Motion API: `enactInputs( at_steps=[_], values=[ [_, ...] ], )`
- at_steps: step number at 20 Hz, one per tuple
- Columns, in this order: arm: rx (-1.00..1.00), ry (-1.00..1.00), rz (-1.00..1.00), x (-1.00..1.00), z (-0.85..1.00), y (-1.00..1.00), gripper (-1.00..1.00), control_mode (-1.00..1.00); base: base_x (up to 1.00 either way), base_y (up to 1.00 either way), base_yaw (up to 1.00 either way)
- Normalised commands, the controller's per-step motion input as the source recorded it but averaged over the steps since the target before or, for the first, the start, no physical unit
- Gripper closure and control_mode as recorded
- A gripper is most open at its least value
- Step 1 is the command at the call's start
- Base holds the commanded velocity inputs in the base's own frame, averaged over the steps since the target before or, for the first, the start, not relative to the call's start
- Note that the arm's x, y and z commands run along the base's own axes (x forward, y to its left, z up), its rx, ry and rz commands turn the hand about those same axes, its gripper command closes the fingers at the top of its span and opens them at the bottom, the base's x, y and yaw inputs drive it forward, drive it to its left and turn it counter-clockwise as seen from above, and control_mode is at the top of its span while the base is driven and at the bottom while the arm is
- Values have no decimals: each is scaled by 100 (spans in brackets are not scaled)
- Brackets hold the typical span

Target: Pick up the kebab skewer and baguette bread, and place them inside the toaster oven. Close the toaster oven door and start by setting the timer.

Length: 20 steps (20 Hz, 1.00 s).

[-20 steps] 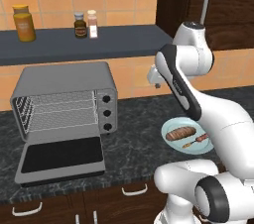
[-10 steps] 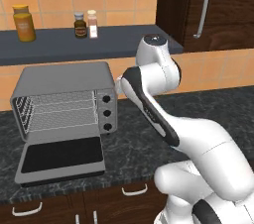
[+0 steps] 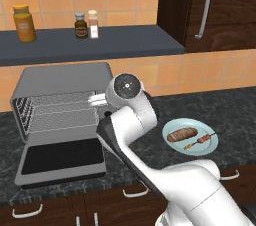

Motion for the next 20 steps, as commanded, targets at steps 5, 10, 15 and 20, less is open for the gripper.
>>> enactInputs(
  at_steps=[5,10,15,20],
  values=[
    [-1,-34,-1,6,0,20,-100,-100,0,0,0],
    [0,-15,0,12,0,25,-100,-100,0,0,0],
    [2,0,0,5,-4,47,-100,-100,0,0,0],
    [8,0,-1,9,-15,62,-100,-100,0,0,0]
  ],
)
